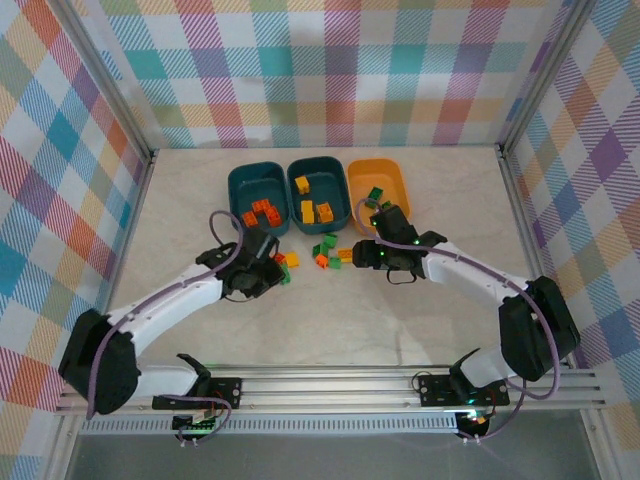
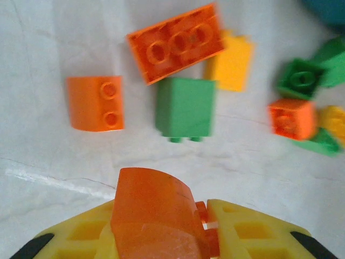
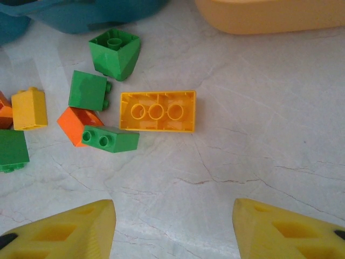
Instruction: Sort the legos into containers by color
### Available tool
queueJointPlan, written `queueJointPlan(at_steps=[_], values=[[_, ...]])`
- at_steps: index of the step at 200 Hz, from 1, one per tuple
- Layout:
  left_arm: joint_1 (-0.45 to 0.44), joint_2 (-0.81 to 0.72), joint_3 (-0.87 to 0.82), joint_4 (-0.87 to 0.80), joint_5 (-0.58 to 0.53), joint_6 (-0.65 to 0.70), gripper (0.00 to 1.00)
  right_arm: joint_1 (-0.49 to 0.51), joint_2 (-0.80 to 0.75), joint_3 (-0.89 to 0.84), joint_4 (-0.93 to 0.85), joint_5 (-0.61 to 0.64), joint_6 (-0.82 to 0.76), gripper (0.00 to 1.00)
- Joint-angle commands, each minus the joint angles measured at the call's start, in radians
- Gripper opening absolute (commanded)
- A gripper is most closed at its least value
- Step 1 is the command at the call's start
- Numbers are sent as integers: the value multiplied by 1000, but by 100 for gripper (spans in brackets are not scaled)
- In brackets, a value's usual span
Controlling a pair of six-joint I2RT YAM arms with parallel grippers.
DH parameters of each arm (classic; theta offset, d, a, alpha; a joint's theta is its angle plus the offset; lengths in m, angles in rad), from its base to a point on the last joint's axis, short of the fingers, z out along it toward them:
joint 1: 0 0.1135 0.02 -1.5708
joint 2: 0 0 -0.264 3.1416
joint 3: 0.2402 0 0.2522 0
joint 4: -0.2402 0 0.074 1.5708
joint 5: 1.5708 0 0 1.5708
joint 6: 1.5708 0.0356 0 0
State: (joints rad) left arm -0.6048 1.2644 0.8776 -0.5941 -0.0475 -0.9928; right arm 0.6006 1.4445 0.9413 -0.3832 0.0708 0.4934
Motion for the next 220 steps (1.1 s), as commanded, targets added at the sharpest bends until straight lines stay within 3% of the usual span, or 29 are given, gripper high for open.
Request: queueJointPlan(at_steps=[1, 40, 58, 94, 131, 144, 162, 181, 203, 220], values=[[34, 17, 161, -81, -61, 138, 25, -2, -30, 2, -17, 16, -6, 59], [265, 295, 417, -68, 129, 273, 22, -3, -53, 8, -54, -1, -9, 59], [332, 461, 565, -87, 192, 299, 22, -2, -60, 5, -74, -8, -4, 59], [389, 771, 842, -160, 247, 342, 19, -2, -108, -21, -92, 0, 16, 60], [405, 926, 991, -189, 228, 381, 23, 2, -133, -48, -100, -5, 41, 61], [411, 957, 1031, -209, 225, 391, 31, 4, -142, -53, -98, -13, 44, 62], [415, 971, 1069, -238, 242, 400, 54, 8, -138, -45, -100, -19, 43, 66], [414, 915, 1059, -233, 258, 414, 72, 22, -121, -28, -97, -23, 44, 68], [414, 793, 995, -207, 264, 437, 83, 59, -70, 7, -83, -18, 43, 68], [415, 664, 884, -166, 265, 443, 85, 96, -13, 48, -74, -3, 36, 67]])
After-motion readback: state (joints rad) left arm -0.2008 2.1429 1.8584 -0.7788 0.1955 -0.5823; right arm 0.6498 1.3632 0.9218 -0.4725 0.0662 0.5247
